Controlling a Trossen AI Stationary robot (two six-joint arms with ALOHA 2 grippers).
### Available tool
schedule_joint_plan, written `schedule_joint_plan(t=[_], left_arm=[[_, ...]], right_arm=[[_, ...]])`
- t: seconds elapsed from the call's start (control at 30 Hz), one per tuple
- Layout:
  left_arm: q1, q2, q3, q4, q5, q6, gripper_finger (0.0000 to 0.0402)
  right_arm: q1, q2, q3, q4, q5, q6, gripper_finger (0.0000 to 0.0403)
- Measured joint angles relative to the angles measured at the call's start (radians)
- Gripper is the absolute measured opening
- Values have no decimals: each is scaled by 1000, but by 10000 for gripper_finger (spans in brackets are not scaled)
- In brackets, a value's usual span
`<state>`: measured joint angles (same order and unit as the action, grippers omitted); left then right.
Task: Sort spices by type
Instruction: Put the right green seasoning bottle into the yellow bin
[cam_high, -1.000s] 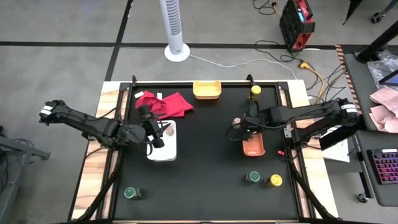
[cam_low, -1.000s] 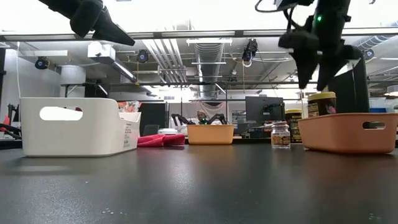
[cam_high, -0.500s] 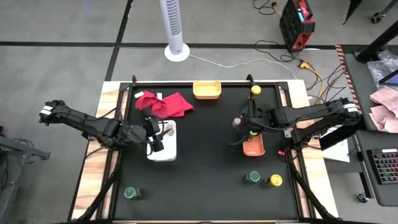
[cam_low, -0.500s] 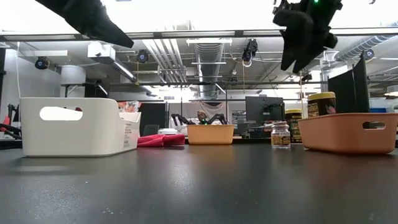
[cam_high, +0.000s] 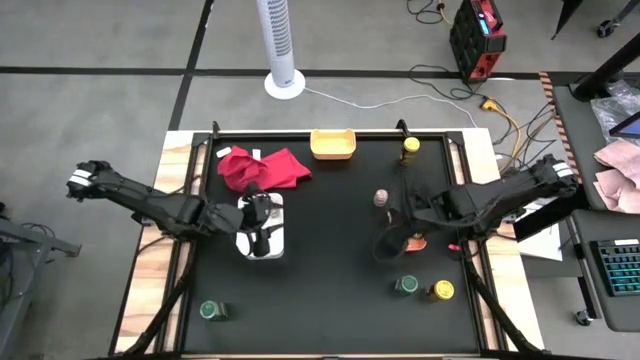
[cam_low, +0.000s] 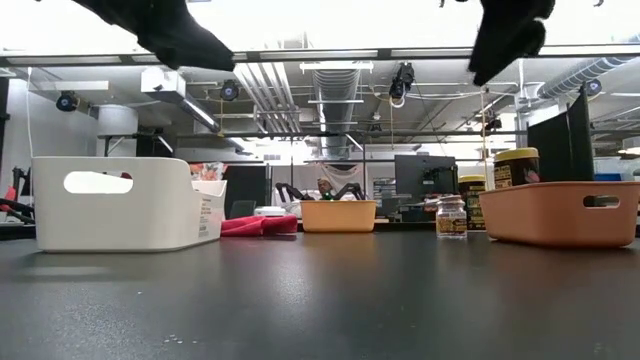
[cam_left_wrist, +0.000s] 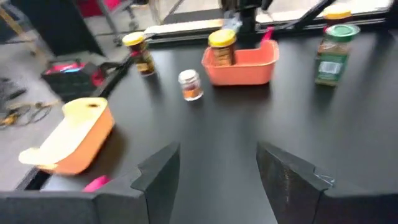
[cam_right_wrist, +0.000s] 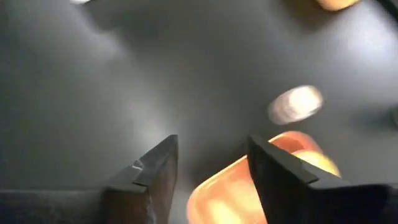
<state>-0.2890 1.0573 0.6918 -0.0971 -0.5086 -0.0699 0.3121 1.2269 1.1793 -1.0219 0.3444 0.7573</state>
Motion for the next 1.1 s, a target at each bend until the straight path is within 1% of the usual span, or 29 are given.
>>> schedule_joint_plan(t=[0.13, 0.27, 0.33, 0.4, 0.5, 0.6, 0.67, 0.77, 0.87, 1.1], left_arm=[[0, 71, 0, 101, 3, 43, 196], [0, 117, 0, 194, 3, 119, 196], [0, 131, 0, 243, 3, 162, 196], [1, 135, 0, 271, 3, 204, 196], [2, 130, 0, 292, 3, 243, 196], [3, 124, 0, 298, 2, 261, 196], [3, 122, 0, 299, 3, 263, 196], [3, 122, 0, 298, 2, 265, 196], [3, 122, 0, 298, 2, 271, 196], [4, 122, 0, 299, 1, 297, 196]], right_arm=[[108, 5, -2, -2, -119, 102, 134], [220, 7, -3, -23, -227, 281, 66], [269, 7, -3, -34, -248, 373, 29], [314, 7, -6, -45, -234, 436, 18], [364, 22, -7, -43, -209, 478, 24], [394, 58, -8, -50, -206, 499, 33], [397, 91, -8, -52, -233, 502, 41], [397, 142, -8, -59, -307, 524, 59], [389, 170, -8, -76, -345, 560, 90], [388, 183, -9, -74, -346, 625, 187]])
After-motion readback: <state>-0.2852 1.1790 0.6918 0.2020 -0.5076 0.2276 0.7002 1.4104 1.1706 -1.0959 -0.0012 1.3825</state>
